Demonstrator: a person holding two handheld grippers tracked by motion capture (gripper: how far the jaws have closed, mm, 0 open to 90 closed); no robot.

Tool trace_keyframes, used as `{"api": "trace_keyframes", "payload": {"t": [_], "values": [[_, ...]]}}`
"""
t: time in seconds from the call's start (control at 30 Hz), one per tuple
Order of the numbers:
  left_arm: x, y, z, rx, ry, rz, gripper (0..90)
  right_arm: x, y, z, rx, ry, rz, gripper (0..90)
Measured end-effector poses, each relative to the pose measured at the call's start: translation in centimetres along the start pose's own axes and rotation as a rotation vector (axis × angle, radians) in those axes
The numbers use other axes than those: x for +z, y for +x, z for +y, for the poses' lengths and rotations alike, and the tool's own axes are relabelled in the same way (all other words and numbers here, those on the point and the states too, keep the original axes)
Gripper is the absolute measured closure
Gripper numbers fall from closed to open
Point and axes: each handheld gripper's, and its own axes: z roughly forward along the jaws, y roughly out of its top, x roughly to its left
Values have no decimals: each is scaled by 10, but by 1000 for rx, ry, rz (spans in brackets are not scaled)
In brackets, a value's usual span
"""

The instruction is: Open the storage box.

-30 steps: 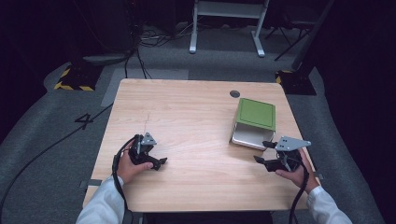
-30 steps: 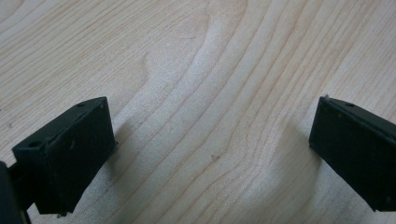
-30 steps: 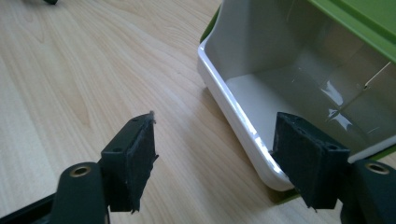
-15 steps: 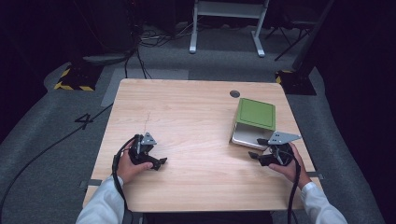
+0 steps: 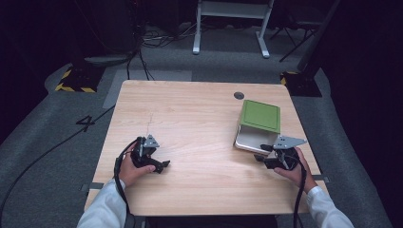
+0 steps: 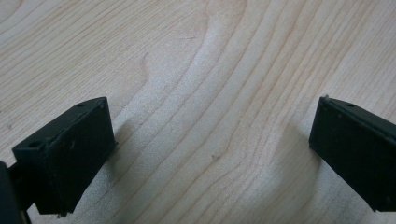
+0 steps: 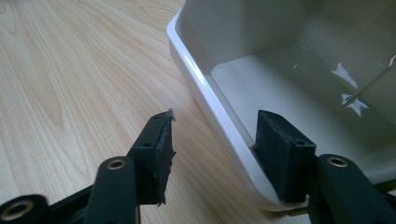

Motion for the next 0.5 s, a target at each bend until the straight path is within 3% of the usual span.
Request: {"api": "trace_keyframes", "payload": {"t": [0.3, 0.5], "values": [[0, 0, 0, 0, 1, 0, 2, -7, 8, -4, -35, 9, -9, 643], [0, 0, 0, 0, 0, 0, 2, -11, 15, -9, -63, 11, -4, 685]]}}
